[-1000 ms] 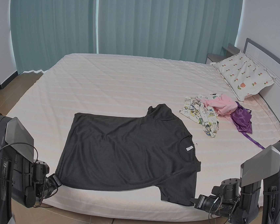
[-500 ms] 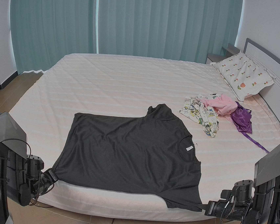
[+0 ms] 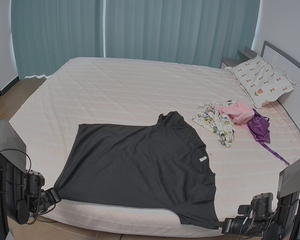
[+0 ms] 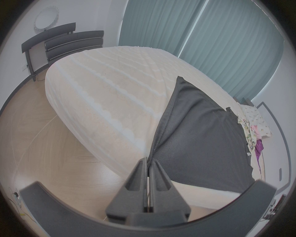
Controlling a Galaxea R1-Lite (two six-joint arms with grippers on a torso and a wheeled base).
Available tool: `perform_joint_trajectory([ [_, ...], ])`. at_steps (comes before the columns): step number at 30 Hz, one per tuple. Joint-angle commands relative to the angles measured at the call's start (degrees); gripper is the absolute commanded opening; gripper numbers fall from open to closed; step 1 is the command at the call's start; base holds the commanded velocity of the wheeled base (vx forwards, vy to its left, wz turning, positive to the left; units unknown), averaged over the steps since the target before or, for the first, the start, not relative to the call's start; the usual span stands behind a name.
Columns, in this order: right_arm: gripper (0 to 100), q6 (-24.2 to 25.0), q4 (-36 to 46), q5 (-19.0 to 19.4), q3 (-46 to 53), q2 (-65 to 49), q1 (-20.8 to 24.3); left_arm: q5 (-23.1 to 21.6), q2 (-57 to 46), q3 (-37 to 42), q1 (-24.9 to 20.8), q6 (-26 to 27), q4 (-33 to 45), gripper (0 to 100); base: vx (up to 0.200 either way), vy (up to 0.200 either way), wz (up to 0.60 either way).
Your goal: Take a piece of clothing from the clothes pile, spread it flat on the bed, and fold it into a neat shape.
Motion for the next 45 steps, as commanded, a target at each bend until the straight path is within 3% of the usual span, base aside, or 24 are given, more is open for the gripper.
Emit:
perform_joint_trajectory([
  [1,0,-0.5,0.2,0.0,1.0,-1.0,-0.7,0.0,0.1,1.3,0.0,0.7,-1.0,0,0.0,0.0,0.0],
  [19,0,-5.4,8.0,0.0,1.0,-6.3,-2.7,1.2,0.8,3.5,-0.1,4.5,-0.3,0,0.0,0.0,0.0],
  [38,0,-11.2,16.0,0.0,1.0,-9.5,-4.8,1.2,-8.4,3.5,-4.2,6.7,23.9,0,0.0,0.0,0.0],
  [45,0,-11.0,15.3,-0.2,-0.2,-9.8,-5.2,1.1,-9.1,3.4,-4.2,6.5,22.1,0,0.0,0.0,0.0],
])
